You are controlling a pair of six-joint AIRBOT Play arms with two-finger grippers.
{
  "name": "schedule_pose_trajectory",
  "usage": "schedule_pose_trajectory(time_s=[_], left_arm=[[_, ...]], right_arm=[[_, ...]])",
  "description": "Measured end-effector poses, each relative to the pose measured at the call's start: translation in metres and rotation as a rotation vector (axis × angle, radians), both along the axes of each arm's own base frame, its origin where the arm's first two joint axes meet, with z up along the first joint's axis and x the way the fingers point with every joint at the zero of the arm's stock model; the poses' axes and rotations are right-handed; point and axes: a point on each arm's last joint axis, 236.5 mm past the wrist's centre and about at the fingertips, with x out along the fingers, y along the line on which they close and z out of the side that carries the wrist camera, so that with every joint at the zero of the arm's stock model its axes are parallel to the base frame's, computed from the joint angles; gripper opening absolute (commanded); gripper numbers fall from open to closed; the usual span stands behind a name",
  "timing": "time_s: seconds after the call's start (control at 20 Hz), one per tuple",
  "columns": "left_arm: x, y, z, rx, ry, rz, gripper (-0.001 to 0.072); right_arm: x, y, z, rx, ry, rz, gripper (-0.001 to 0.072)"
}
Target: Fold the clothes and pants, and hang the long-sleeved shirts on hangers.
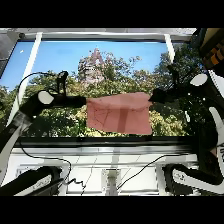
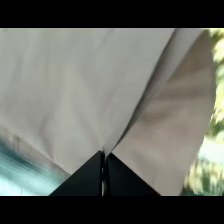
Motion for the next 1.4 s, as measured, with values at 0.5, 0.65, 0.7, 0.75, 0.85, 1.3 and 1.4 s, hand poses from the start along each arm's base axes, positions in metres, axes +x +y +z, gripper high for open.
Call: schedule_pose_trajectory(time_s=[0.5,0.65,0.7,0.75,0.85,1.3,1.4], left_arm=[[-0.108,-0.036,-0.023,0.072,0.272,-0.270,0.0015],[-0.115,-0.029,-0.039,0.146,0.301,-0.247,0.0017],[-0.115,-0.025,-0.043,0.168,0.306,-0.241,0.0104],[-0.115,-0.022,-0.046,0.184,0.307,-0.237,0.0400],[-0.114,-0.019,-0.049,0.201,0.307,-0.225,0.0701],[-0.062,0.011,-0.008,0.265,0.136,-0.140,0.0700],[-0.044,0.016,0.010,0.262,0.065,-0.109,0.0699]], right_arm=[[-0.094,-0.004,-0.026,-0.052,0.063,0.023,0.0007],[-0.103,-0.008,-0.060,-0.066,0.079,-0.038,0.0032],[-0.105,-0.008,-0.067,-0.069,0.082,-0.050,0.0184],[-0.105,-0.009,-0.071,-0.073,0.081,-0.061,0.0465],[-0.102,-0.012,-0.075,-0.082,0.064,-0.078,0.0649],[-0.024,-0.100,-0.038,-0.336,-0.183,-0.246,0.0138],[-0.017,-0.125,-0.041,-0.346,-0.156,-0.310,0.0109]])
